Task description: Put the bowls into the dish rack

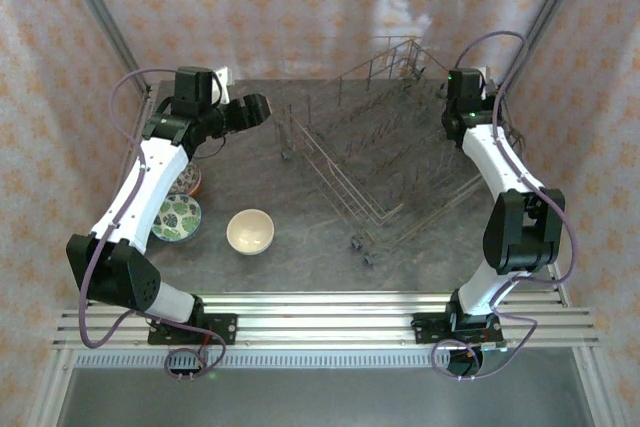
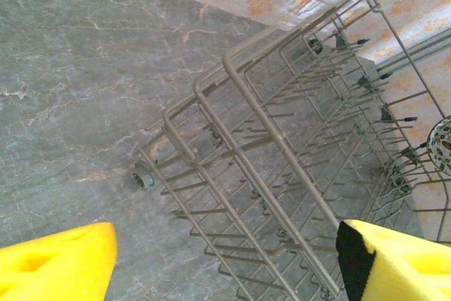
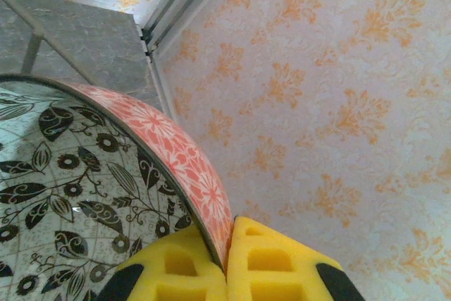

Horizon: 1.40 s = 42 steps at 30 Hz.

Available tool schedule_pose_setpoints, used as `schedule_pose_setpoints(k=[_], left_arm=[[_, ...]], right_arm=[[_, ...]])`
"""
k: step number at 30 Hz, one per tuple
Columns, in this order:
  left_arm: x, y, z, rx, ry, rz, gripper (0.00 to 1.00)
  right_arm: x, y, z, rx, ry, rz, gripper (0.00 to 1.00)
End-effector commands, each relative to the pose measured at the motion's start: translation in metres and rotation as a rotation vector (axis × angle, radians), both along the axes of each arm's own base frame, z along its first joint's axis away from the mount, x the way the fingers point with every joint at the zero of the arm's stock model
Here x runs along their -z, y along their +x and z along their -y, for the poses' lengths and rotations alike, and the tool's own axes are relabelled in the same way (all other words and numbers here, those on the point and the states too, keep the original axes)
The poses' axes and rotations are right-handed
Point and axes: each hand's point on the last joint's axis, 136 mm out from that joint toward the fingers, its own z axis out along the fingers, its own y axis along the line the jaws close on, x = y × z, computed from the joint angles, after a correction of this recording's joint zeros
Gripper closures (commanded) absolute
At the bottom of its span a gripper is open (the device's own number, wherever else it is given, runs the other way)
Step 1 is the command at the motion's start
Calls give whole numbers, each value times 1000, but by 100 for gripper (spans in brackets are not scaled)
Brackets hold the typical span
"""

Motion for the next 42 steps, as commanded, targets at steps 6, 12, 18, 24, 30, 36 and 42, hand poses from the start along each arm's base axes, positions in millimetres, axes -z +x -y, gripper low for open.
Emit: schedule_pose_setpoints(k=[6,12,18,24,30,36,42], left_arm=[[3,7,-6,-11,20,32,18],[1,5,-7,-2,41,21,18],[-2,0,-9,-3,60,27,18],[-1,-2,-10,2,70,20,18],[-2,-3,-9,7,69,22,18],[-1,-6,-10,10,75,21,18],[1,-9,-10,10,72,19,18]], right_arm=[[-27,17,8,-13,-171,96,100],[-10,28,3,-89,-238,47,100],[5,28,-2,-154,-280,-4,100],[21,23,-6,-191,-312,-41,100],[31,21,-8,-199,-415,-80,100],[33,17,-9,-218,-429,-91,100],[50,15,-12,-235,-429,-162,91]])
